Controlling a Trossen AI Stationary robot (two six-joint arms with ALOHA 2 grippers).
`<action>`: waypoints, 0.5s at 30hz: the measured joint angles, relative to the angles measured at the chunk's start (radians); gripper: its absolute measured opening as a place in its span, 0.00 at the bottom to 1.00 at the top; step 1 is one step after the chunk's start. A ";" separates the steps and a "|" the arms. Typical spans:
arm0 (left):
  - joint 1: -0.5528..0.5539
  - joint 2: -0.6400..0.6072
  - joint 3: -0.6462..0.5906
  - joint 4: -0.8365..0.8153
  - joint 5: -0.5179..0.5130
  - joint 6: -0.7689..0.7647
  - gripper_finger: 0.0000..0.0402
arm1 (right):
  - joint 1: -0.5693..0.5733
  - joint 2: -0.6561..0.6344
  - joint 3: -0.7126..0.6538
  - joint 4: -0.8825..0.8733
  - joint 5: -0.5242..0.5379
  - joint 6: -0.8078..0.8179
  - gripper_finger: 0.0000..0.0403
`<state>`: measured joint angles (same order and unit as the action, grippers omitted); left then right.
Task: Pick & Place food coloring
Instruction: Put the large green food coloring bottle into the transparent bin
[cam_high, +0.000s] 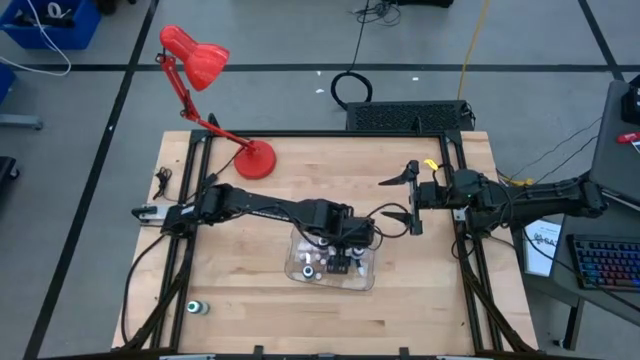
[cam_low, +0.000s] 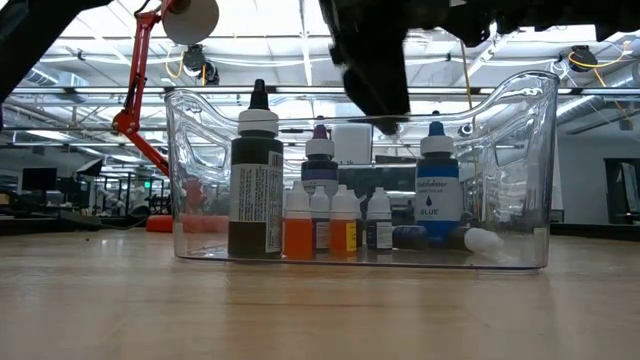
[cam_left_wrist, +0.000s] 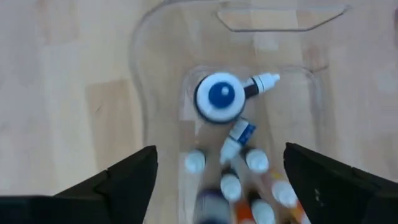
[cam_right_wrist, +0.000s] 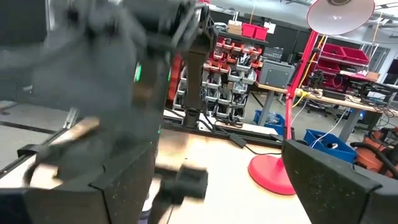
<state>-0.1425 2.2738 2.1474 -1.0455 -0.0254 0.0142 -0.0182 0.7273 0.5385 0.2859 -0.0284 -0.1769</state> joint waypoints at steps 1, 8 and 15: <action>0.000 -0.016 0.008 -0.027 -0.005 -0.022 0.86 | 0.000 0.000 0.000 0.000 0.000 -0.001 0.83; -0.085 -0.205 -0.017 -0.235 -0.150 -0.241 0.88 | 0.000 0.000 0.000 -0.015 0.001 -0.020 0.83; -0.279 -0.350 -0.073 -0.524 -0.227 -0.813 0.88 | 0.000 0.000 0.000 -0.038 0.001 -0.004 0.83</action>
<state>-0.4219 1.9235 2.0741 -1.5697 -0.2528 -0.7987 -0.0181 0.7273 0.5385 0.2484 -0.0278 -0.1804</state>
